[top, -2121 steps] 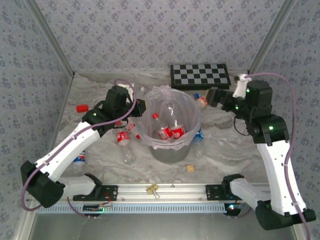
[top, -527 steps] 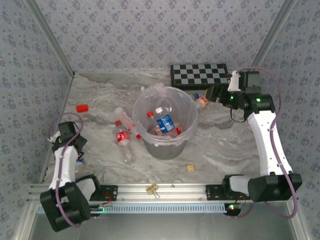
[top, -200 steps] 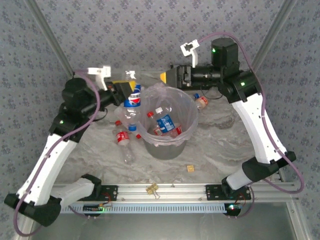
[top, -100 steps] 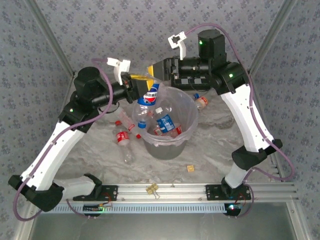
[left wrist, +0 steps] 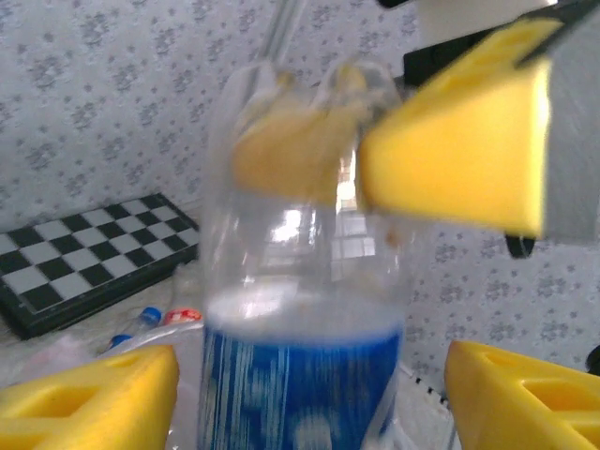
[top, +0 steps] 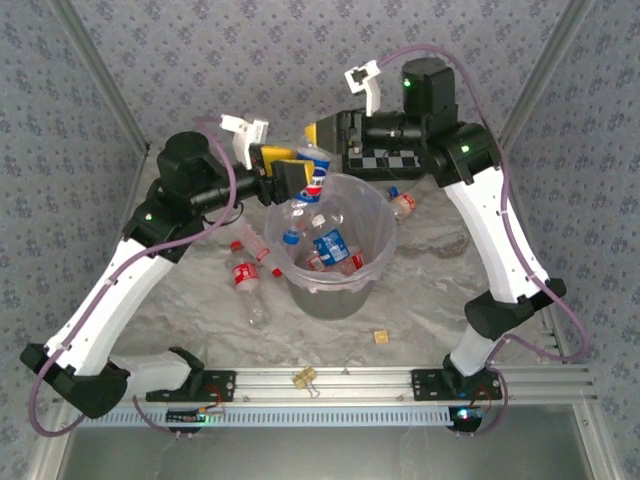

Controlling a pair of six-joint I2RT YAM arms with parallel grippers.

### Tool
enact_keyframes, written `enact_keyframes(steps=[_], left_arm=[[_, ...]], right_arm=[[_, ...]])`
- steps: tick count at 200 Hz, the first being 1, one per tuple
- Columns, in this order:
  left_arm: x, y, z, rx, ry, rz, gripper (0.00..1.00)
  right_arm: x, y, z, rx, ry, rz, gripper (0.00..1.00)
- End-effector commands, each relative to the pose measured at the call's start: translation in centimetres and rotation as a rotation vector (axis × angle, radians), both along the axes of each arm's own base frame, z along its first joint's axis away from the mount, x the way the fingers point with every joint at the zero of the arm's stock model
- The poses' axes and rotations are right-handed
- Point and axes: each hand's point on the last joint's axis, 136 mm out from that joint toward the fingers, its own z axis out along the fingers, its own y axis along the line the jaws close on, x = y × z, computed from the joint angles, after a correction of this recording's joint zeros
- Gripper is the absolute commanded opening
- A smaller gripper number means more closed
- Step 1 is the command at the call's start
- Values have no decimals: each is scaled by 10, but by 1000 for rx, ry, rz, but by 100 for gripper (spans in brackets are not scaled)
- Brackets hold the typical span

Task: Put the plastic bottles in the bin

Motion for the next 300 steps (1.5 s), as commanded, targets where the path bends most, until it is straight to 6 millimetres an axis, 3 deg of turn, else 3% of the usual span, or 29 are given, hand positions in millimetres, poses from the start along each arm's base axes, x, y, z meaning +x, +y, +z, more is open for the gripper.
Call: enact_keyframes(steps=[1,30,49,79,124,237,262,273,300], left_arm=[[-9,39,12,43,-38,165,80],[-7,80,-15,41,41,342,81],[0,92,-49,47,149,395,74],[9,87,-98,62,285,393,63],[13,84,-145,101,412,410,48],[24,73,-173,94,486,396,31],[24,72,-173,85,488,393,29],[25,73,-172,83,482,398,28],[26,72,-173,86,479,397,26]], right_arm=[[1,-33,34,8,-150,-144,48],[7,-49,35,13,-162,-205,47],[11,-46,23,-33,-159,-228,46],[13,-35,-19,-175,-124,-213,43],[11,-18,-70,-285,-57,-188,37],[-5,19,-231,-470,187,-130,35],[-3,19,-247,-478,216,-163,36],[-4,20,-248,-469,226,-161,43],[-7,19,-229,-458,194,-156,60]])
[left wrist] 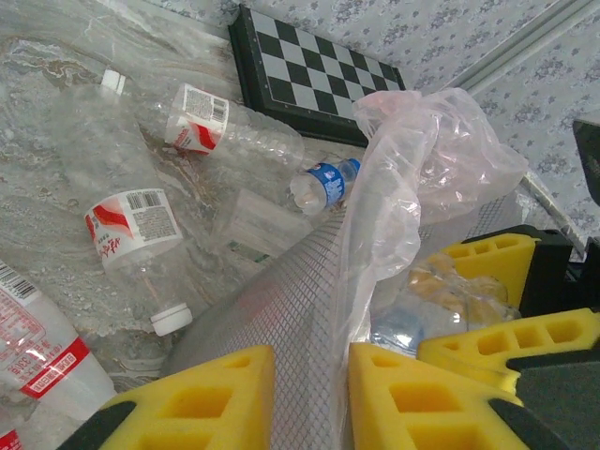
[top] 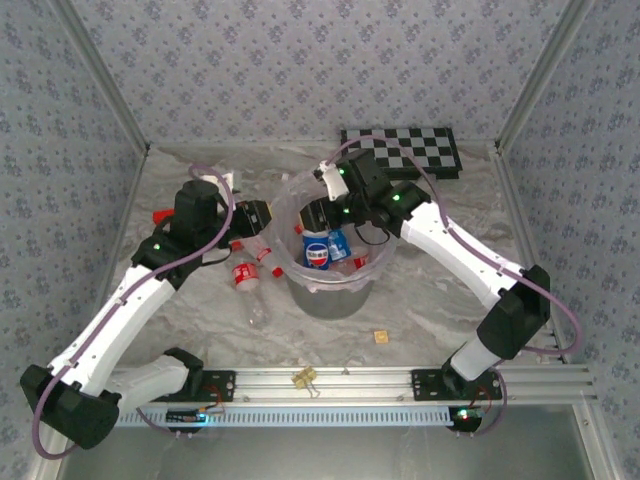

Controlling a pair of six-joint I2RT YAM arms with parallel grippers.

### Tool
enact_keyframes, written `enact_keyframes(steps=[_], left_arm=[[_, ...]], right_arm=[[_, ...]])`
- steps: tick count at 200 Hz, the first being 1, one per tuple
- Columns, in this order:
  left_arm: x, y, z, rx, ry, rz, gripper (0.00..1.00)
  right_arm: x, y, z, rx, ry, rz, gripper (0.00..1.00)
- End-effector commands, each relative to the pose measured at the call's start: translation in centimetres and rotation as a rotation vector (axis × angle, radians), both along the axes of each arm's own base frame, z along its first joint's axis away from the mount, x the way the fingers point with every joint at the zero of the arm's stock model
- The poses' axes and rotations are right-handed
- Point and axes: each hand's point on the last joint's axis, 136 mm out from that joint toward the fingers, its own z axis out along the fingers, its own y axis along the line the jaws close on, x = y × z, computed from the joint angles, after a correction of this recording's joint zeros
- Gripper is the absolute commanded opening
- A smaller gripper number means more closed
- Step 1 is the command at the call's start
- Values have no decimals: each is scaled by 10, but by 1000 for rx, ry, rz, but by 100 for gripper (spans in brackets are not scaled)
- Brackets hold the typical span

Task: Put the plastic bottles in the bin

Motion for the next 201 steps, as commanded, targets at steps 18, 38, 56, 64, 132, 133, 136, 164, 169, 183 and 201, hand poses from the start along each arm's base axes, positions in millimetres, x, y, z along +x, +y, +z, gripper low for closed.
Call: enact_keyframes(steps=[18,38,56,64,132,133,136,164,169,183,201], left_arm=[[1,-4,-4,-9,8,-16,25],[1,-5,-2,-13,0,-19,23],[4,-6,1,-12,-12,-22,22],[5,-6,2,-10,-13,-24,23],[6,-11,6,-32,-15,-36,22],[7,-10,6,-31,-15,-35,22],[6,-11,6,-31,-16,-36,22],[7,-11,3,-31,-11,-35,22],[8,-11,4,-35,-11,-34,21],[8,-13,4,-42,-14,-41,22],[11,-14,8,-43,-25,-41,21]], right_arm=[[-2,-14,29,-1,-54,-44,68],[-4,-27,48,-1,-86,-67,78],[-2,-38,58,-7,-104,-88,78],[-1,-41,60,-7,-110,-94,76],[-15,-10,28,-39,-26,0,27],[-15,-10,28,-40,-24,1,27],[-17,-8,25,-42,-19,8,27],[-31,6,4,1,71,78,24],[-33,9,1,10,87,87,24],[-36,15,-7,24,116,101,24],[-30,15,-15,14,122,84,23]])
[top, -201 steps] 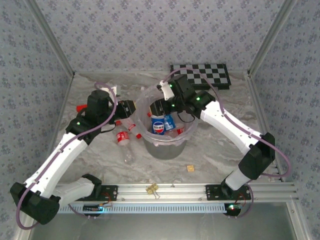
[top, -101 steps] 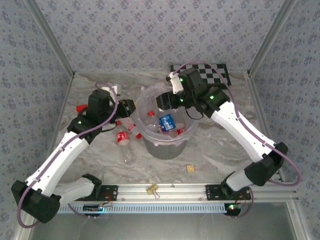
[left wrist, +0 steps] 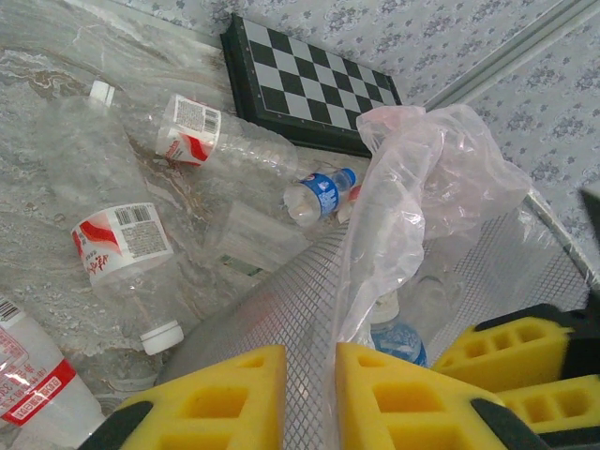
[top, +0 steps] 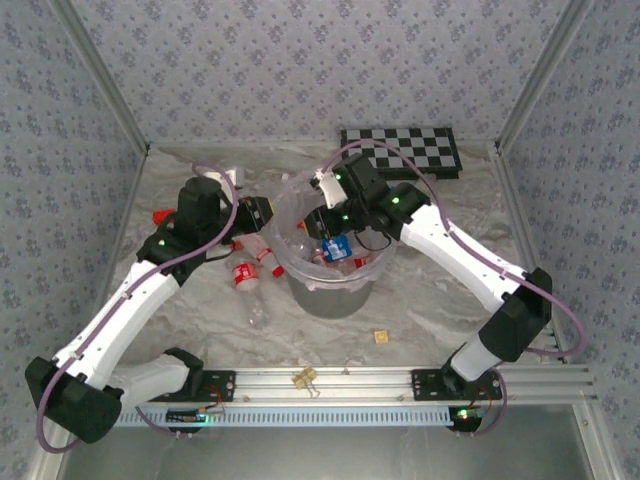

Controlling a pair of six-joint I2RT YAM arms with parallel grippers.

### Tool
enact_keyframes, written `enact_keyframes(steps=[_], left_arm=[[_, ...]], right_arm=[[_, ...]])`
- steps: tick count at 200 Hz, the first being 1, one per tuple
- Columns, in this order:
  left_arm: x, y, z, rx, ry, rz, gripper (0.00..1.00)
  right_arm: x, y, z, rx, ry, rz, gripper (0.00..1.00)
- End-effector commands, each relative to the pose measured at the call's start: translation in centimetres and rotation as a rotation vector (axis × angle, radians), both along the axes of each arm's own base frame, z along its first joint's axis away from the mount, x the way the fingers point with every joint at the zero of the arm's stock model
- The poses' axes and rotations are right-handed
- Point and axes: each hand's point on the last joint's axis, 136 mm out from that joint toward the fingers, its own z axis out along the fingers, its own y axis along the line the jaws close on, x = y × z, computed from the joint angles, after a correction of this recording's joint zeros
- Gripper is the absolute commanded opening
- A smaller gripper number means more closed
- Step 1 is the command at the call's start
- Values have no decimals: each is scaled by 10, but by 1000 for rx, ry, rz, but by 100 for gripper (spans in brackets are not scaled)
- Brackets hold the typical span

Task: Put the plastic bottles in the bin

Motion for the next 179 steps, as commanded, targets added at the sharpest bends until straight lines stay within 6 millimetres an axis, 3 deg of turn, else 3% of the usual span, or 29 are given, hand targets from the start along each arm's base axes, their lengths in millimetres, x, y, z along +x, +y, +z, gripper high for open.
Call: enact_keyframes(steps=[1,20,37,54,69,87,108,124,142,161,179], left_arm=[[1,-8,9,-26,-16,-34,21],[2,-9,14,-19,-28,-41,23],[2,-4,21,19,-51,-38,36],[0,5,41,60,-98,-28,50],[-9,8,68,45,-182,-70,56],[-23,16,98,13,-269,-86,65],[-38,41,106,36,-276,-33,73],[-45,66,84,102,-185,47,75],[-54,85,30,181,-7,115,77],[-58,86,-30,170,157,151,79],[-59,74,-81,86,291,150,81]], right_arm=[[-1,9,-8,29,42,16,23],[7,6,0,68,48,3,24],[15,-4,20,100,10,-26,25],[19,-17,45,129,-46,-54,27],[23,-32,64,142,-87,-87,31],[29,-53,72,131,-106,-130,36],[31,-71,81,151,-118,-165,41],[32,-82,88,168,-143,-189,46],[36,-96,93,169,-164,-225,49],[42,-109,90,167,-166,-263,51],[46,-121,87,158,-163,-298,56]])
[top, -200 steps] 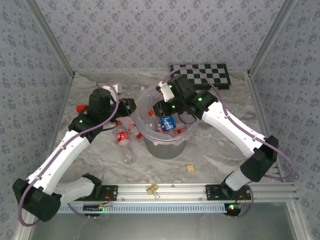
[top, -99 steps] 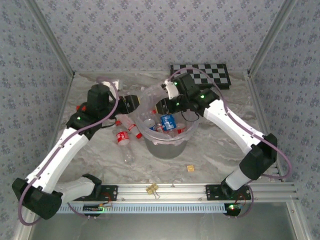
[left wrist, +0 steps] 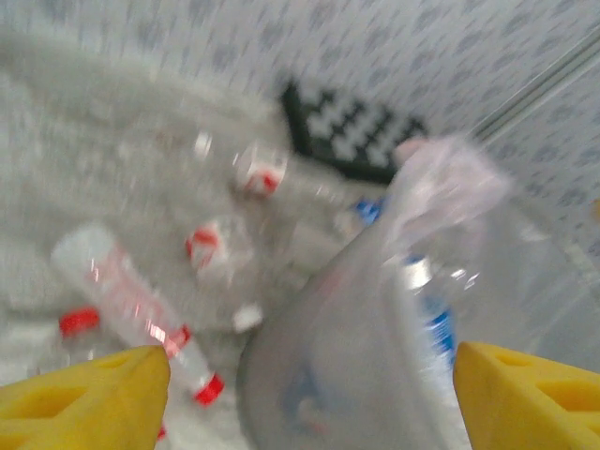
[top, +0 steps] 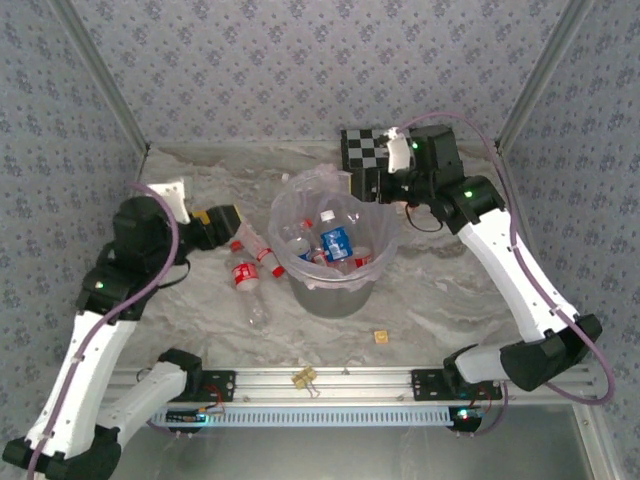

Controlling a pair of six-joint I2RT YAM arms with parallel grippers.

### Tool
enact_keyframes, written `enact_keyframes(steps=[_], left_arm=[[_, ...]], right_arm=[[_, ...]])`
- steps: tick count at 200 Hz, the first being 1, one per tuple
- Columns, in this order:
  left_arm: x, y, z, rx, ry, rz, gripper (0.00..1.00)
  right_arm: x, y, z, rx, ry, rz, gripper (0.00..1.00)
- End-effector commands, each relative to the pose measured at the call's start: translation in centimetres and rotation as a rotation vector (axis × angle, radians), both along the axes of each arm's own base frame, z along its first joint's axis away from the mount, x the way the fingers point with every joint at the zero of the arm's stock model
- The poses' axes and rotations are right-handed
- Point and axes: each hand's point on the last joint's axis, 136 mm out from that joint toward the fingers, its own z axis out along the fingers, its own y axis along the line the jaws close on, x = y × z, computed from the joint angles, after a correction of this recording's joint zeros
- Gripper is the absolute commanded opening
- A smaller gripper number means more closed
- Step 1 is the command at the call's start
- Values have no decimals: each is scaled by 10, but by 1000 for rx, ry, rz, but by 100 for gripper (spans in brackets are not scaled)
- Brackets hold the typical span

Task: Put the plastic bottles in the bin

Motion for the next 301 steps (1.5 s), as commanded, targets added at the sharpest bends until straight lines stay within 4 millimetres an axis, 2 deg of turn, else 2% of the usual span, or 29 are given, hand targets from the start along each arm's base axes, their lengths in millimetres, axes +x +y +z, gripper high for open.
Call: enact_keyframes(steps=[1,22,47,64,83,106,131,155,166,194,224,239,258,279,291,301], left_arm=[[-11,-3,-100,-38,321,51,81],[-14,-18,-142,-146,417,40,91],[-27,-10,-178,-92,505,88,95],[-38,-7,-207,-33,567,115,95],[-42,-20,-235,-68,595,117,94],[-44,-19,-252,-39,624,133,87],[-43,-12,-259,12,626,160,81],[-40,-11,-260,29,615,160,67],[-40,-12,-258,32,615,157,57],[-39,-9,-244,43,586,155,43],[-38,2,-208,98,514,149,38],[-33,6,-174,117,421,135,37],[-21,2,-112,103,216,74,34],[-11,-14,-43,50,-36,-25,28],[-10,-23,-16,34,-144,-86,26],[-11,-31,-1,38,-208,-134,25]], right_arm=[[1,-14,-9,-13,15,-28,56],[0,-28,-14,-20,37,-54,68],[-4,-41,-17,18,71,-64,77],[-3,-49,-18,35,79,-85,78],[-2,-53,-17,49,79,-104,79],[0,-52,-12,62,71,-106,79],[0,-53,-9,57,69,-107,79],[-2,-52,-7,64,66,-105,79],[-3,-52,-5,65,64,-104,79],[-5,-52,0,60,59,-100,79],[-9,-48,15,75,37,-77,79],[-11,-41,25,91,19,-56,79],[-17,-23,46,131,-16,11,79],[-24,13,73,169,-63,124,78],[-32,38,86,174,-88,194,78],[-40,60,99,178,-116,249,80]])
